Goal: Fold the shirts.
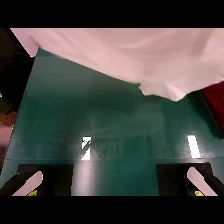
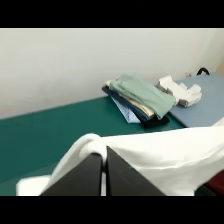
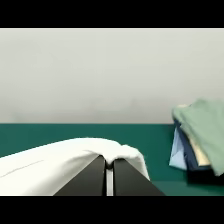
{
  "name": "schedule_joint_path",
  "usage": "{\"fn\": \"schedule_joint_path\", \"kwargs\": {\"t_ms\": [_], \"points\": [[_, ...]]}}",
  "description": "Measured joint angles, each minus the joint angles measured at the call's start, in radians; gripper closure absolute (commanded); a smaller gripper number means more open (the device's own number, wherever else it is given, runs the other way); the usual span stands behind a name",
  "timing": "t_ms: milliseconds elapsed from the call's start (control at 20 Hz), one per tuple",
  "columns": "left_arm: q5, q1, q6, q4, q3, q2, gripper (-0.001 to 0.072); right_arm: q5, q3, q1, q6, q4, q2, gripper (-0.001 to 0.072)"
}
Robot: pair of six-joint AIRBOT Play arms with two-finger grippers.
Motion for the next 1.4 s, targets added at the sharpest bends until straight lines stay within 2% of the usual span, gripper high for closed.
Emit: {"fn": "schedule_joint_path", "kwargs": {"t_ms": [150, 400, 650, 800, 950, 1200, 1400], "points": [[0.060, 0.000, -0.003, 0.008, 0.015, 0.087, 0.0684, -0.050, -0.034, -0.053, -0.030, 0.000, 0.097, 0.0694], [0.064, 0.000, -0.022, 0.016, 0.020, 0.167, 0.0685, -0.056, 0.009, -0.124, -0.061, 0.000, 0.154, 0.0695], [-0.026, 0.000, -0.065, 0.148, -0.195, 0.174, 0.0685, 0.107, 0.095, -0.133, -0.006, 0.067, -0.011, 0.0695], [-0.058, 0.000, -0.074, 0.206, -0.443, 0.132, 0.0684, 0.200, -0.031, -0.053, 0.032, 0.088, -0.140, 0.0695], [-0.053, -0.002, -0.075, 0.232, -0.692, 0.041, 0.0684, 0.269, -0.187, 0.072, 0.062, 0.025, -0.299, 0.0695], [0.105, -0.040, 0.000, 0.223, -0.898, -0.206, 0.0684, 0.239, -0.302, 0.229, 0.085, -0.057, -0.601, 0.0695], [0.343, -0.072, 0.122, 0.089, -0.937, -0.378, 0.0684, 0.105, -0.250, 0.266, 0.088, -0.074, -0.781, 0.0695]]}}
